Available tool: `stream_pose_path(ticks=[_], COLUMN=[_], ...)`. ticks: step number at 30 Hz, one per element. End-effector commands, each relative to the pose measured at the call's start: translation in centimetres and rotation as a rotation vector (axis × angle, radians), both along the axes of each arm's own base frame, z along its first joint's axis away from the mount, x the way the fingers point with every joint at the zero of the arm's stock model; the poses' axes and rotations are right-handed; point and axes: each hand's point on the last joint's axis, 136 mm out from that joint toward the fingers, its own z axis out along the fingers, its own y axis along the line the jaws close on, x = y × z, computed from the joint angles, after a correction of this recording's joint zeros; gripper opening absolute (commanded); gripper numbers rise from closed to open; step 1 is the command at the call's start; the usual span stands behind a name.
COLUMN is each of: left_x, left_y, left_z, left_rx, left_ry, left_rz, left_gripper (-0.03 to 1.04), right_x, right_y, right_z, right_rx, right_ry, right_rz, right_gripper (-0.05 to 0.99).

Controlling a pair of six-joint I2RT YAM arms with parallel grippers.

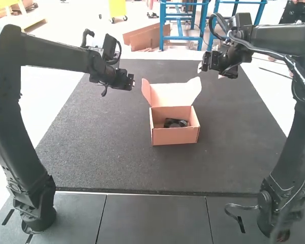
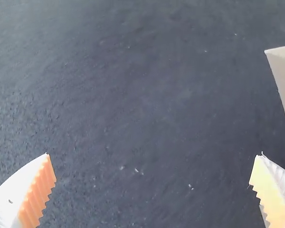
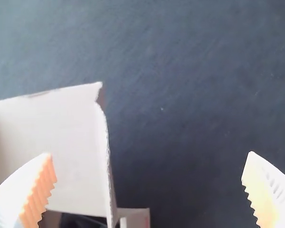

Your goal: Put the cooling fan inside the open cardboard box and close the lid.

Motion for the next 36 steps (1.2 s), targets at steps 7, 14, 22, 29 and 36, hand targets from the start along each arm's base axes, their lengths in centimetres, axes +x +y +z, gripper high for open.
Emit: stream_pose_path(ticks=[7,14,22,29,36], left_x=[1.5,2.2,2.0,1.5,1.5], left_y=[-2.3,-3.3,-5.9,-8.0,-8.5], left_z=[1.0,1.2,2.2,2.1,1.6], left_rx=[-0.018,-0.046,-0.119,-0.135,-0.138], left_ry=[-0.029,-0.034,-0.050,-0.048,-0.041], left_rz=[-0.020,-0.033,-0.114,-0.168,-0.173], left_gripper=[0.97,0.97,0.97,0.97,0.97], right_x=[0.3,0.2,0.4,0.8,1.1], right_y=[1.0,1.1,1.5,1.7,2.0], right_z=[0.4,-0.4,-0.8,-0.9,-1.2], right_rx=[0.040,0.046,0.042,0.047,0.053], right_ry=[0.031,0.058,0.061,0.064,0.075], right_rz=[0.050,0.064,0.079,0.084,0.097], right_gripper=[0.90,0.90,0.90,0.90,0.84])
